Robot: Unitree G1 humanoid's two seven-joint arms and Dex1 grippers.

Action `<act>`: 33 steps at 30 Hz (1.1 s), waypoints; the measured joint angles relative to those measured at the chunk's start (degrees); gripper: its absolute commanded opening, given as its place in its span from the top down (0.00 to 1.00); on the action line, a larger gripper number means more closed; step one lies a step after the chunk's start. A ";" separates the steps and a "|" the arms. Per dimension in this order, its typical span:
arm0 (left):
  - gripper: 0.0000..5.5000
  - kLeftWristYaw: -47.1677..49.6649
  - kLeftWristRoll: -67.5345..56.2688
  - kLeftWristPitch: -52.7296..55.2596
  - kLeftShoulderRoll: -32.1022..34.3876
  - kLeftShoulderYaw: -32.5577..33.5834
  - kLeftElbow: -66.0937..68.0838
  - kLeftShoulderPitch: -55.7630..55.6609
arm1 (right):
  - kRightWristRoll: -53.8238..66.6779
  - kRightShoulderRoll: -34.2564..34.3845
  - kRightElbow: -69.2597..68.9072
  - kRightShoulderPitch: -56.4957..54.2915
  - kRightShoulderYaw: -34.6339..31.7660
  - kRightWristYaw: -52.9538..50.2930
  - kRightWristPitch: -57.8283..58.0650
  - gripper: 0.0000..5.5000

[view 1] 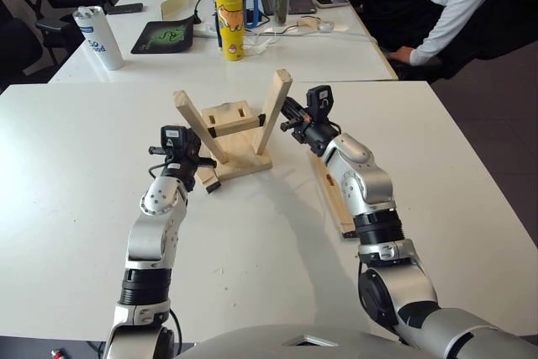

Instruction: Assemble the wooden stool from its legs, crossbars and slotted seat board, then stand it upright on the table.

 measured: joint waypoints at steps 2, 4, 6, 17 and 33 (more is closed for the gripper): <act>1.00 -0.04 0.32 -0.02 0.14 0.43 0.57 -0.84 | -0.01 0.53 -1.60 0.74 0.29 -0.43 1.14 1.00; 1.00 -0.16 0.48 -0.08 0.49 0.66 1.26 -1.36 | -0.02 0.63 -2.70 1.40 0.65 -0.67 1.91 1.00; 1.00 -0.73 0.90 -0.13 1.23 0.80 2.45 -2.27 | -0.06 0.89 -3.34 1.66 0.93 -1.14 2.22 1.00; 1.00 7.27 1.87 -2.24 5.05 16.96 11.90 0.29 | -5.95 -1.88 13.27 -0.83 -14.86 -29.68 -4.72 1.00; 1.00 1.03 -1.30 13.91 -2.80 -0.53 -5.92 3.99 | -5.14 5.95 -2.44 2.14 5.89 -13.89 8.63 1.00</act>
